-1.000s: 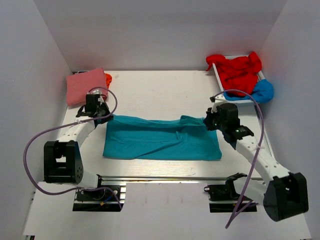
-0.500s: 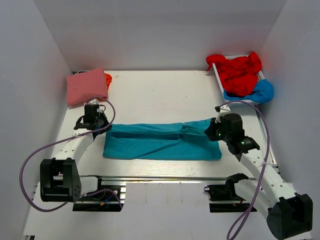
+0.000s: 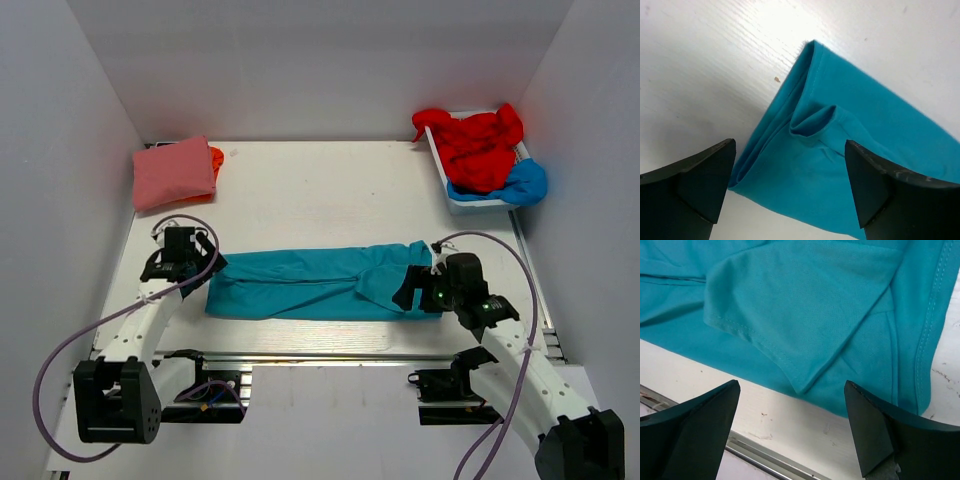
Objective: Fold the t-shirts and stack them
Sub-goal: Fold the other side of the tshirt into a rectangle
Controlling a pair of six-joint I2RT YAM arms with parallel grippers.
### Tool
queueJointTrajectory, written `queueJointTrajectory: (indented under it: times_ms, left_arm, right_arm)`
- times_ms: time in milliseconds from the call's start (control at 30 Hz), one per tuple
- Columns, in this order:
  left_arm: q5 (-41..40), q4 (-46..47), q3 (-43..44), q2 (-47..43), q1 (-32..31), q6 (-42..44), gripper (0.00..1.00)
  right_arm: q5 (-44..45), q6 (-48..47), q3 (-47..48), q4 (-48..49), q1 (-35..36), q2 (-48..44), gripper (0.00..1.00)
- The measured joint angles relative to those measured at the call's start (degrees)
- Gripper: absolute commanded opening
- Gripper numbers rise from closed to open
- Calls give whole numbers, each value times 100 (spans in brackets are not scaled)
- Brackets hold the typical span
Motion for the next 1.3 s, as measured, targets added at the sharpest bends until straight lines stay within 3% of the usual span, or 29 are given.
queueJointTrajectory:
  times_ms: [233, 567, 867, 900, 1000, 1033, 1100, 1300]
  left_arm:
    - [138, 166, 535, 81, -13, -59, 100]
    - [2264, 1735, 625, 1572, -186, 402, 100]
    - [2743, 1971, 553, 1967, -404, 638, 97]
    - [2741, 1950, 490, 1952, -413, 645, 91]
    - [2645, 1683, 223, 1762, -431, 638, 59]
    - [2557, 1552, 107, 1628, -431, 662, 32]
    - [2352, 1202, -72, 1272, -431, 623, 0]
    - [1401, 234, -155, 219, -435, 457, 0]
  right_arm:
    - [-442, 48, 177, 518, 0, 476, 90]
    - [-1084, 109, 431, 1725, 122, 1615, 90]
    - [-1128, 280, 391, 2153, 273, 2135, 90]
    - [-1088, 297, 389, 2151, 273, 2155, 90]
    - [-1023, 339, 378, 2107, 273, 2216, 90]
    - [-1019, 354, 350, 2118, 273, 2236, 90]
    - [-977, 369, 247, 2074, 273, 2273, 90]
    - [-820, 411, 120, 1945, 273, 2385, 90]
